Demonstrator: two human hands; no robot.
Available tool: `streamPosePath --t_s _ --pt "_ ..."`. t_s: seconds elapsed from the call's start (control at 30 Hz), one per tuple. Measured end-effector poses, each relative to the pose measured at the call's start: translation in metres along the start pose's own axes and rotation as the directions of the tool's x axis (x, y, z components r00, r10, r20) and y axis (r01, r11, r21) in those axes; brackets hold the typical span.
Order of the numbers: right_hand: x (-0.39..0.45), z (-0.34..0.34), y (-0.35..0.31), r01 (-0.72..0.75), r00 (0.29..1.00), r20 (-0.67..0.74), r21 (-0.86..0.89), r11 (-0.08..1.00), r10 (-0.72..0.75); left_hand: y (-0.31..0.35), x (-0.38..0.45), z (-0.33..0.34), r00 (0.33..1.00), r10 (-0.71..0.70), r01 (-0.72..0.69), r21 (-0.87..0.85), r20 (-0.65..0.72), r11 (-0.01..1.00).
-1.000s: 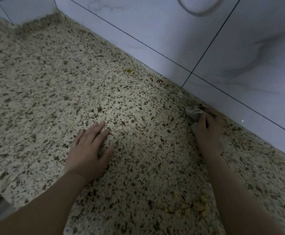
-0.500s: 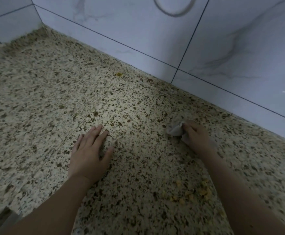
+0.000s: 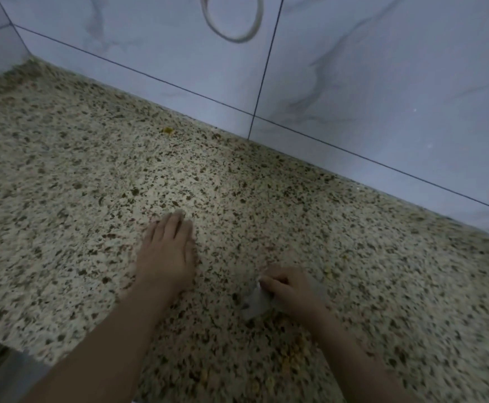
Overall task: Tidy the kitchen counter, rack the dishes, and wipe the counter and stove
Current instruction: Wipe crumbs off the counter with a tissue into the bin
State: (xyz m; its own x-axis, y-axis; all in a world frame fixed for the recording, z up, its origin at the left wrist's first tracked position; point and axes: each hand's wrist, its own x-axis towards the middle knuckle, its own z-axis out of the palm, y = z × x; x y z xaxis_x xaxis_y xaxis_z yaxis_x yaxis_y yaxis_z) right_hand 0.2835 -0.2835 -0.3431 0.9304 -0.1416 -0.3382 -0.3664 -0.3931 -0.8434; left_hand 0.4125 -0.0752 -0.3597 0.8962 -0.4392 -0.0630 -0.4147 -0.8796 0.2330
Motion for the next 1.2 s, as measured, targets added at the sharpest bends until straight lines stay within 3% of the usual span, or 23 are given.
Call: streamPosePath --t_s 0.07,0.2,0.33,0.4,0.47,0.6,0.83,1.2 --pt "-0.007 -0.016 -0.004 -0.067 0.998 -0.015 0.099 0.993 0.069 0.018 0.012 0.0 0.982 0.185 -0.186 0.006 0.019 0.983" --pt "-0.014 -0.071 -0.014 -0.03 0.936 -0.329 0.277 0.961 0.123 0.037 0.027 0.013 0.939 0.338 -0.339 -0.001 0.067 0.941" --pt "-0.016 -0.134 -0.001 -0.008 0.783 -0.609 0.191 0.981 0.125 0.031 0.03 0.025 0.938 0.342 -0.336 -0.081 0.063 0.938" --pt "-0.013 -0.156 0.018 -0.077 0.69 -0.711 0.111 0.991 0.133 0.031 0.032 0.027 0.933 0.355 -0.348 -0.089 0.067 0.933" --pt "-0.003 -0.166 0.039 -0.154 0.645 -0.754 0.029 0.988 0.123 0.032 0.031 0.026 0.937 0.345 -0.34 -0.077 0.05 0.937" --pt "0.016 -0.148 0.072 -0.227 0.682 -0.702 0.061 0.972 0.203 0.035 0.031 0.024 0.936 0.349 -0.346 -0.064 0.037 0.936" --pt "-0.004 -0.108 0.079 -0.183 0.757 -0.646 -0.066 0.981 0.098 0.032 0.03 0.026 0.935 0.354 -0.353 -0.069 0.001 0.933" --pt "-0.06 -0.057 0.079 -0.123 0.795 -0.606 -0.109 0.986 0.032 0.033 0.031 0.028 0.926 0.378 -0.378 -0.078 -0.024 0.922"
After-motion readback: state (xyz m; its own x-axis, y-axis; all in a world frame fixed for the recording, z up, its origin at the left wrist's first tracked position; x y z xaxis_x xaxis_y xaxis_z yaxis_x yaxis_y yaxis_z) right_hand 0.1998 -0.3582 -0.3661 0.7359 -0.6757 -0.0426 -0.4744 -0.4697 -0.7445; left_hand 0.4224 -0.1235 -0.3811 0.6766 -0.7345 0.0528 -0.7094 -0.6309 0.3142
